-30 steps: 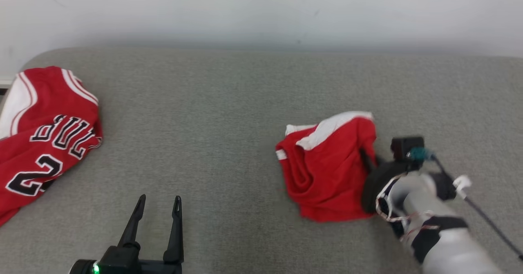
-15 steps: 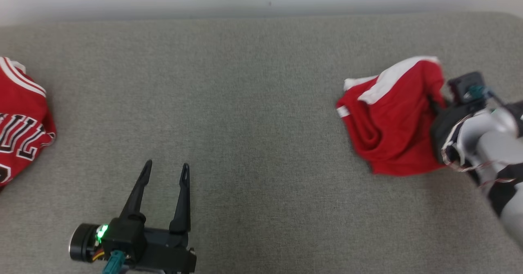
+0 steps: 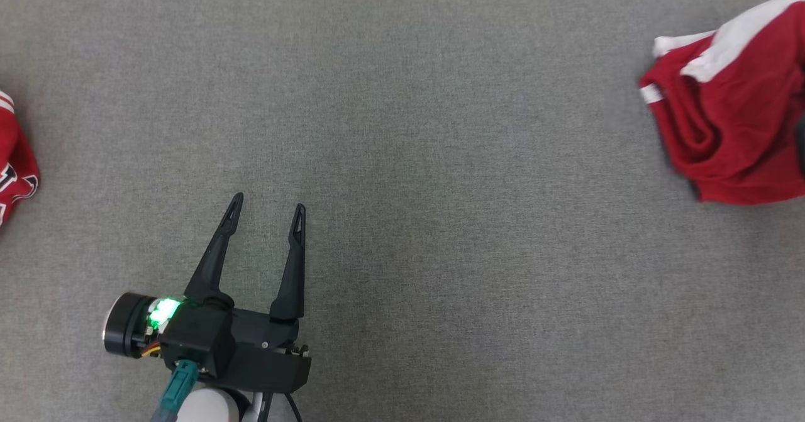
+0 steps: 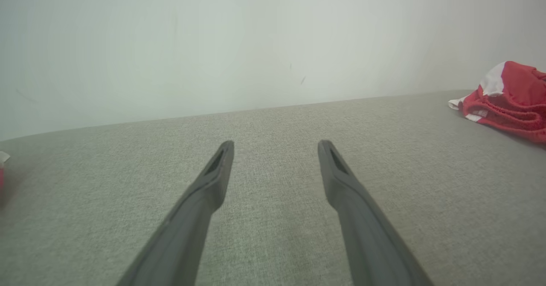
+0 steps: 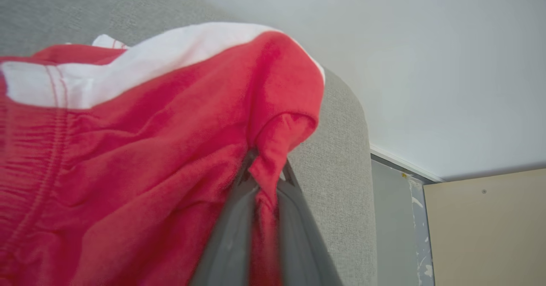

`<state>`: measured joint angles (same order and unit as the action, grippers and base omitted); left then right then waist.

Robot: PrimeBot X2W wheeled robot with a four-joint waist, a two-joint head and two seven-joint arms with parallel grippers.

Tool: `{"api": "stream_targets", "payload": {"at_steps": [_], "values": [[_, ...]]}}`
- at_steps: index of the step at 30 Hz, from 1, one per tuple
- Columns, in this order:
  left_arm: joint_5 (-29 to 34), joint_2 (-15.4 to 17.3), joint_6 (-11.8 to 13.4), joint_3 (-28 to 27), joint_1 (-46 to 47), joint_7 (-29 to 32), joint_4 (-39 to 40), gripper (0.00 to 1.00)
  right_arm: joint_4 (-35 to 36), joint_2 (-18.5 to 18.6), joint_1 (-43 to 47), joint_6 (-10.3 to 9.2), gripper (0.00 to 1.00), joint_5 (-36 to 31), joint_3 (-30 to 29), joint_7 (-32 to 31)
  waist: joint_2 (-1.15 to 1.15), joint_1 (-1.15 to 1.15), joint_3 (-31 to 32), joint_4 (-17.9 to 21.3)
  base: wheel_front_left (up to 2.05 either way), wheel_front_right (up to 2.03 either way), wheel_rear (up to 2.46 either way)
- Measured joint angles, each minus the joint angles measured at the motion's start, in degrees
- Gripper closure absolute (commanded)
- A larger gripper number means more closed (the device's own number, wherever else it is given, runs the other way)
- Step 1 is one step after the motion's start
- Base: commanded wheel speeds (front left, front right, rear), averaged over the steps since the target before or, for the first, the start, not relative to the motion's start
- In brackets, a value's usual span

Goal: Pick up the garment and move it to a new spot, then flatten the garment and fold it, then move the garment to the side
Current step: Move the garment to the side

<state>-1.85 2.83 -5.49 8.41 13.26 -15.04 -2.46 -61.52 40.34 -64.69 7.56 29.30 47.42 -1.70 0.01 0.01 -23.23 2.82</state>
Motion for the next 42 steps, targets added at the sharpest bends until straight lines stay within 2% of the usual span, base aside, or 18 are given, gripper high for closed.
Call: {"api": "stream_targets", "payload": {"at_steps": [8, 17, 18, 19, 26, 33, 39, 42], "values": [[0.9, 0.0, 0.0, 0.4, 0.7, 0.0, 2.7, 0.00, -2.6, 5.0, -3.7, 0.00, 1.00, 1.6, 2.8, 1.3, 0.00, 0.00, -1.8, -1.0, 0.00, 0.00, 0.00], [0.9, 0.3, 0.2, -0.3, 0.8, 0.0, 3.3, 0.00, -5.3, 5.5, -5.6, 0.00, 1.00, 4.0, 5.4, 0.6, 0.00, -0.01, -2.4, -0.8, 0.00, 0.00, 0.00], [0.9, 0.4, 0.2, -0.5, 0.8, 0.0, 3.2, 0.00, -5.7, 5.4, -5.6, 0.00, 0.71, 4.2, 5.6, 0.7, -0.01, 0.00, -2.3, -0.7, 0.00, 0.00, 0.00], [0.9, 0.4, 0.2, -0.7, 0.8, 0.0, 3.1, 0.00, -5.9, 5.4, -5.6, 0.00, 0.00, 4.1, 5.9, 1.4, -0.01, 0.00, -2.1, -0.6, 0.00, 0.00, 0.00], [0.3, 0.5, 0.2, -2.1, -0.2, 0.0, 2.2, 0.00, -8.0, 3.6, -6.4, 0.00, 0.00, 4.7, 5.8, 4.2, -0.01, -0.01, 0.1, -0.2, 0.00, 0.00, 0.00], [-0.9, 0.5, 0.5, -4.4, -4.3, 0.0, 0.8, 0.00, -8.0, -2.0, -5.6, 0.00, 0.00, 8.1, 2.4, 13.3, -0.01, -0.01, 4.3, 0.2, 0.00, 0.00, 0.00], [-1.7, 0.3, 1.5, -6.0, -9.8, 0.0, 0.4, 0.00, -7.1, -7.0, -0.3, 0.00, 0.00, 11.3, -2.8, 16.6, -0.02, -0.02, 9.1, 0.6, 0.00, 0.00, 0.00], [-1.8, 0.3, 1.5, -7.2, -11.3, 0.0, 0.1, 0.00, -0.3, -7.2, 2.7, 0.00, 0.00, 11.2, -8.9, 16.8, -0.01, -0.02, 11.4, 0.6, 0.00, 0.00, 0.00]]}}
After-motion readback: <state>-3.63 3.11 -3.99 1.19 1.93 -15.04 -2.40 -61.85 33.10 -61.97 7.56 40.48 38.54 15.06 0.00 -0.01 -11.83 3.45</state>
